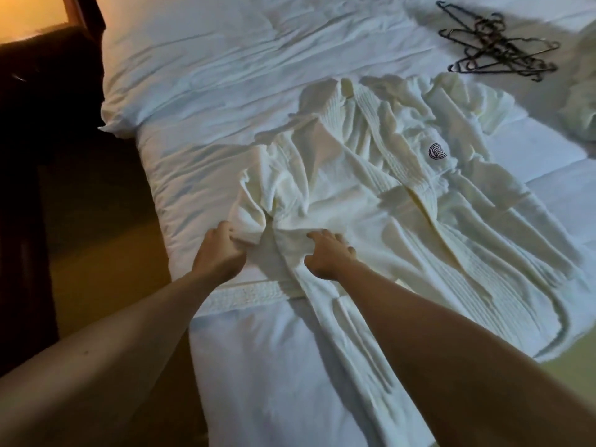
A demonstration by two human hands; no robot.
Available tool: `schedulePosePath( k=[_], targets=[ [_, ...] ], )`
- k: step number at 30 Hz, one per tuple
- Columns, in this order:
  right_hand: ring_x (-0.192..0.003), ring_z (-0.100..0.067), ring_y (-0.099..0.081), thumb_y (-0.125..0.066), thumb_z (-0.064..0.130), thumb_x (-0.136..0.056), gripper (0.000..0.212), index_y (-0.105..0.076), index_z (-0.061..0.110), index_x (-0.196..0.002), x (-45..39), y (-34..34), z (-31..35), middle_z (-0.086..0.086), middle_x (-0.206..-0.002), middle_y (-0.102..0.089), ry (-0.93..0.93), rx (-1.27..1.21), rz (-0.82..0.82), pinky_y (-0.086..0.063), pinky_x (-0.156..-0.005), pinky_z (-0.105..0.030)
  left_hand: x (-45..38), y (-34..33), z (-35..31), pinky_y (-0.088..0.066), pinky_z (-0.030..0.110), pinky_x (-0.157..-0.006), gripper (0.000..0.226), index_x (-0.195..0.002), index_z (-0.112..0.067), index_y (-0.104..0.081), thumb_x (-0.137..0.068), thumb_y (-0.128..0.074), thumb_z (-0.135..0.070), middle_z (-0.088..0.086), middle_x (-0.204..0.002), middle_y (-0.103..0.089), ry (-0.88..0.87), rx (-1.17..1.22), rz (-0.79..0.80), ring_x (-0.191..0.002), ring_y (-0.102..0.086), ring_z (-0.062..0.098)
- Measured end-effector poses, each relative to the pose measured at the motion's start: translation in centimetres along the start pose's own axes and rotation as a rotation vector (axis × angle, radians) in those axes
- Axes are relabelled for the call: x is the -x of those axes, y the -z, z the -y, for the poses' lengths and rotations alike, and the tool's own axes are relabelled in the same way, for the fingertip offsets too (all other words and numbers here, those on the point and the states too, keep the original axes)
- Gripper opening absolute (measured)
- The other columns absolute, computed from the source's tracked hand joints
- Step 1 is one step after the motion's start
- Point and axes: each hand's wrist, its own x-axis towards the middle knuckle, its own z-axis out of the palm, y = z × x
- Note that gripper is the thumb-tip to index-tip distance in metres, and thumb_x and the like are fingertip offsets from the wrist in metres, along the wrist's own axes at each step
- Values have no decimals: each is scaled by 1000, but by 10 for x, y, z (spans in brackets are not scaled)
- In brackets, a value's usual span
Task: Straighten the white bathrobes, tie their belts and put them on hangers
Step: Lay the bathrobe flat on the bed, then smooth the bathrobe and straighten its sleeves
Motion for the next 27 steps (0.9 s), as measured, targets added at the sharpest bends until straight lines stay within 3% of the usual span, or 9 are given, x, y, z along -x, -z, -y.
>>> schedulePosePath(
  k=[4, 6, 10, 13, 16, 20, 24, 27],
  targets=[
    [-155, -34, 12, -44, 36, -99, 72, -7, 37, -160, -5, -14, 1, 1, -168, 19, -57, 26, 173, -2, -119, -65, -13, -8, -7, -46, 50, -97, 69, -137, -26, -36, -79, -61, -53, 11, -139, -44, 56, -107, 9, -119, -51, 39],
    [-155, -32, 14, -38, 41, -102, 69, 1, 39, -160, -10, -23, 3, 2, -167, 25, -78, 13, 154, -2, -119, -66, -26, -11, -9, -40, 52, -102, 85, -147, -28, -23, -79, -64, -60, 5, -154, -30, -13, -286, 47, -129, -41, 42],
    [-155, -34, 7, -36, 47, -104, 70, 7, 39, -159, -19, -44, 7, 0, -167, 22, -133, 59, 61, -10, -117, -68, -54, -20, -6, -40, 49, -104, 105, -153, -22, -19, -74, -60, -77, 7, -154, -38, -103, -414, 179, -132, -45, 40],
    [-155, -35, 6, -35, 47, -105, 68, 7, 39, -159, -26, -52, 10, -1, -167, 22, -169, 126, 48, -11, -118, -68, -64, -29, -1, -46, 45, -94, 89, -141, -13, -41, -78, -60, -73, 16, -134, -56, -239, -603, 95, -115, -57, 41],
    [-155, -34, 9, -34, 46, -106, 69, 10, 40, -159, -31, -54, 14, 1, -167, 24, -231, 122, 72, -8, -118, -68, -80, -20, 5, -53, 46, -77, 49, -109, -11, -59, -84, -64, -54, 20, -102, -68, -398, -503, -14, -90, -65, 43],
    [-154, -33, 16, -34, 42, -108, 69, 14, 40, -158, -35, -61, 23, 2, -166, 27, -295, 84, 69, 0, -119, -68, -102, 8, 23, -52, 42, -77, 30, -106, -17, -63, -92, -61, -43, 13, -104, -71, -400, -243, 151, -96, -65, 40],
    [-154, -35, 17, -41, 33, -106, 71, 5, 39, -160, -31, -52, 40, 0, -167, 23, -355, -33, 51, 4, -120, -67, -111, 37, 31, -50, 35, -84, 18, -111, -32, -67, -96, -59, -34, -3, -103, -73, -239, 50, 398, -98, -66, 23],
    [-155, -38, 10, -43, 19, -99, 69, -14, 32, -161, -23, -46, 59, -4, -170, 9, -419, -146, -28, 2, -121, -64, -117, 51, 47, -56, 46, -91, 14, -100, -36, -70, -88, -64, -41, -3, -106, -71, 36, 322, 433, -100, -68, 26]
  ],
)
